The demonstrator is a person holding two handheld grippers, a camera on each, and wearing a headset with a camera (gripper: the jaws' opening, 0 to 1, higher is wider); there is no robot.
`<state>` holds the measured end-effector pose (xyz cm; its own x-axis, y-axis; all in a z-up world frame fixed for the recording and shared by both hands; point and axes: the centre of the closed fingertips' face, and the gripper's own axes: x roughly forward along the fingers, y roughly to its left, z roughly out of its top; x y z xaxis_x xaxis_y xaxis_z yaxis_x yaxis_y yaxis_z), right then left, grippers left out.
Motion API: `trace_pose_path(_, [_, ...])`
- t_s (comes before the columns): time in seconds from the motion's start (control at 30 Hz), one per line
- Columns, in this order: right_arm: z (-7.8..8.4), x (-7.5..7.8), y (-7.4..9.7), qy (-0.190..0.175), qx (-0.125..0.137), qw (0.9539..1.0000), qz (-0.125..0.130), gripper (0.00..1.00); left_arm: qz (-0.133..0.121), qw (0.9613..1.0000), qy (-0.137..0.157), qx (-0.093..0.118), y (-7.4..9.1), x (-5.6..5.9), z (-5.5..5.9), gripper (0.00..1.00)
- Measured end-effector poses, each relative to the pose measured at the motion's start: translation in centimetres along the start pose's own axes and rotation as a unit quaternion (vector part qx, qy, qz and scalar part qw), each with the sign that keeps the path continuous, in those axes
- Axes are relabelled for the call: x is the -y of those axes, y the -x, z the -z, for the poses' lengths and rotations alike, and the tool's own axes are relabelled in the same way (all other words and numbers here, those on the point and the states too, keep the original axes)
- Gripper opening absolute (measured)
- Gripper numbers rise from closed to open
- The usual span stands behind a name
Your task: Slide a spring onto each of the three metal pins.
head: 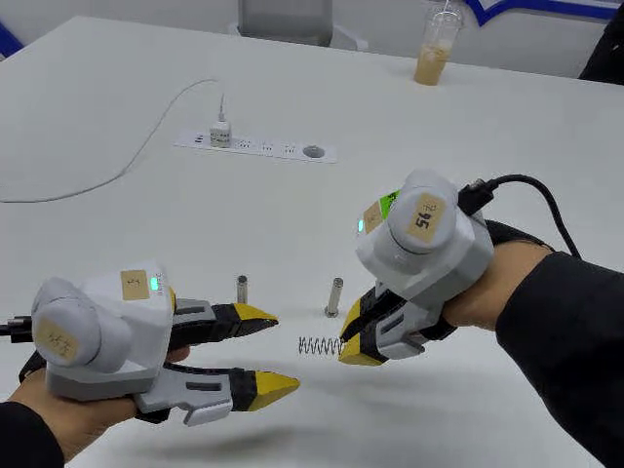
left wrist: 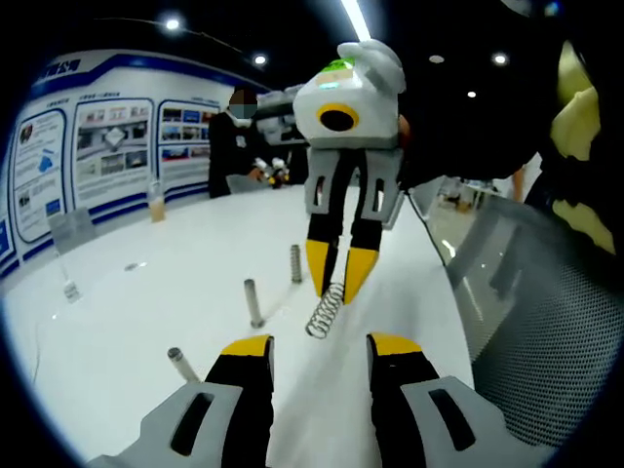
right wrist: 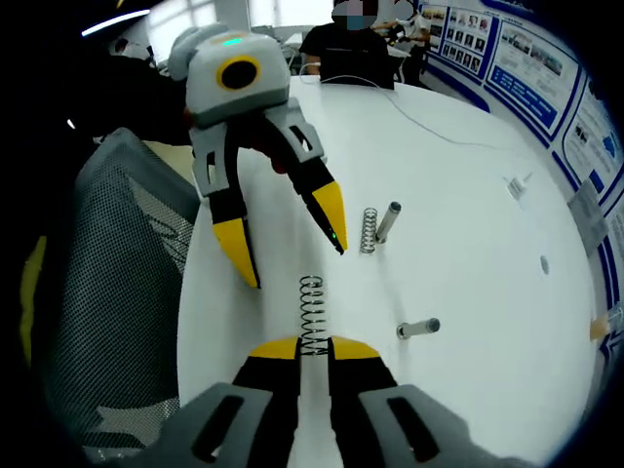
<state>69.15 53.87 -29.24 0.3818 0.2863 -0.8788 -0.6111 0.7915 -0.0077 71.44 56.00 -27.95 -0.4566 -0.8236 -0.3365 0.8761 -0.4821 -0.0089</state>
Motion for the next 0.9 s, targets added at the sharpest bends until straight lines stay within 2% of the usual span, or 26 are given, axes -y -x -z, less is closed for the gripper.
trace_pose_path(0.37, [-0.7, -0.8, 0.2, 0.03, 0.009, 0.9994, -0.013, 0.12, 0.016, 0.9997, -0.018, 0.001, -0.6, 0.8, -0.3, 0.29])
trace_pose_path(0.9, [-1.2, -1.5, 0.4, 0.053, 0.022, 0.9981, -0.024, 0.12, 0.035, 0.9988, -0.033, 0.004, -0.9, 1.6, -0.4, 0.14])
